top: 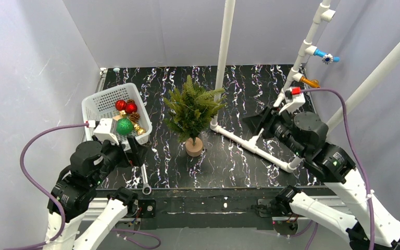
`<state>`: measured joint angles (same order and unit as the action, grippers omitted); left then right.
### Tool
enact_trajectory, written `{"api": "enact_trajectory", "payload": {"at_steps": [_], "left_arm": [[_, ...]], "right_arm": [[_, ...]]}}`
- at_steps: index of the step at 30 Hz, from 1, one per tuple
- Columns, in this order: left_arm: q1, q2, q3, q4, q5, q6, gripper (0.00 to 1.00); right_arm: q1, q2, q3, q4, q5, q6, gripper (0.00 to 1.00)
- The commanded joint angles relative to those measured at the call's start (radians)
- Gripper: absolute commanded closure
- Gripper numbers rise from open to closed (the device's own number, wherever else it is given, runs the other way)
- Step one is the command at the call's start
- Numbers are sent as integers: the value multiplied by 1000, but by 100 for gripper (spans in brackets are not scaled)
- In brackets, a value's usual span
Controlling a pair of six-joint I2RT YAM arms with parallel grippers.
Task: Decorate the small christmas tree
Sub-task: Wrap the decoration item around the Christmas tree.
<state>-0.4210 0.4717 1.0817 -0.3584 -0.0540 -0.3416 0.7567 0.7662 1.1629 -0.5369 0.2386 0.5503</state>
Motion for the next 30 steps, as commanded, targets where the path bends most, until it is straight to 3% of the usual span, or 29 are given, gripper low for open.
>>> {"api": "enact_trajectory", "payload": {"at_steps": [1, 10, 14, 18, 24, 30], "left_arm": [[-2, -46, 6, -137, -29, 59, 1], [-2, -38, -35, -234, 151, 50, 1], [-2, 127, 53, -444, 214, 28, 1], [-2, 214, 103, -574, 113, -28, 1], [-2, 135, 76, -493, -92, -27, 0], [9, 408, 251, -519, -297, 62, 1]], "right_arm": [[-1, -74, -147, -91, -20, 117, 39], [67, -22, -258, -47, -77, 196, 37], [141, 46, -267, -39, 0, 209, 36], [201, 86, -298, 2, 40, 252, 36], [303, 127, -335, 33, 108, 309, 36], [338, 137, -329, 35, 130, 302, 36]]}}
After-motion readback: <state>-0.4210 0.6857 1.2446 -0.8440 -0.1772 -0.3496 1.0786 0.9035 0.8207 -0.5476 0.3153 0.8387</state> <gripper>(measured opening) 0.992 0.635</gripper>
